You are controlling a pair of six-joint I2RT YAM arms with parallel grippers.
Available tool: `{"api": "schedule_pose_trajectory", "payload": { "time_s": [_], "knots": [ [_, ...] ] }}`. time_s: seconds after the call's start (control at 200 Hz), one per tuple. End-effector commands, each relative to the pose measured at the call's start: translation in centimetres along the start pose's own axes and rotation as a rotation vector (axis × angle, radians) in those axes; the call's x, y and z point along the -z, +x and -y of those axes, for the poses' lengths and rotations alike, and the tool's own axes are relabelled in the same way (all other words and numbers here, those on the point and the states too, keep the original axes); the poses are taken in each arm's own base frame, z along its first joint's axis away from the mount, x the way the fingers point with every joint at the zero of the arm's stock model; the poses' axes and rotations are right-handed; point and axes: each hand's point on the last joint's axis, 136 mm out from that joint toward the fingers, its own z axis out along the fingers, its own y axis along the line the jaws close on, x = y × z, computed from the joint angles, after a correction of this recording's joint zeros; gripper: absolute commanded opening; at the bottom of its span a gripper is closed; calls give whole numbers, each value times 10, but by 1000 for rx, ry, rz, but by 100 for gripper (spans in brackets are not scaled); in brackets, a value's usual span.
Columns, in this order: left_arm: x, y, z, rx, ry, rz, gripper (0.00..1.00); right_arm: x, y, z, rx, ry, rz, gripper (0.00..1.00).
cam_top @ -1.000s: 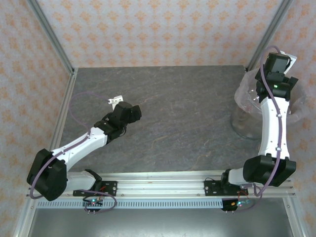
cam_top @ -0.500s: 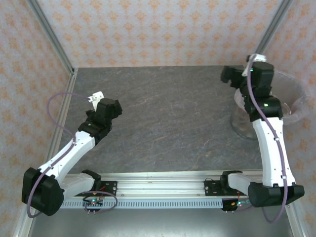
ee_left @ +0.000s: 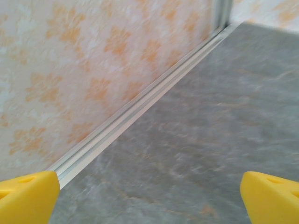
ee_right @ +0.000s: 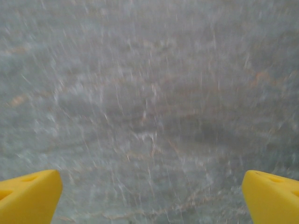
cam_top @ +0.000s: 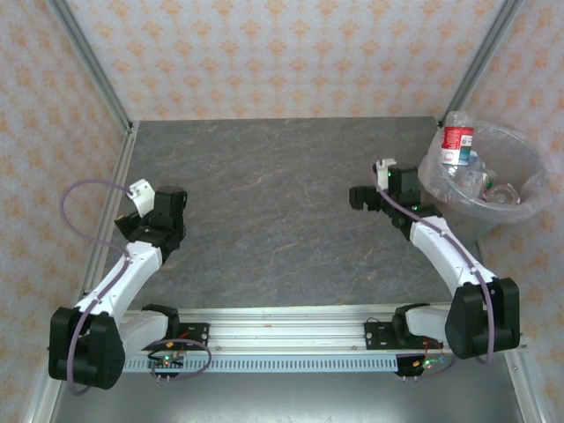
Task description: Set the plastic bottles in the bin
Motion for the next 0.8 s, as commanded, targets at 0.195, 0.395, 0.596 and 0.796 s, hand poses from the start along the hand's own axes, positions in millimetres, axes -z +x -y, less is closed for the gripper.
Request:
{"api": "schedule_pose_trajectory", "payload": {
  "time_s": [0.195, 0.395, 0.596, 0.796],
  "knots": [
    [-29, 15, 56, 63, 265, 90, 100, -42, 34, 30, -47, 111, 96, 99],
    [-32, 13, 108, -48, 467, 118, 99, -44, 20, 36, -63, 109, 183, 99],
    [-21, 35, 137, -145, 604, 154, 100, -38, 9, 42, -54, 127, 286, 99],
    [-30, 29, 121, -102, 456, 174, 100, -23, 11, 57, -85, 170, 426, 99]
  ]
}}
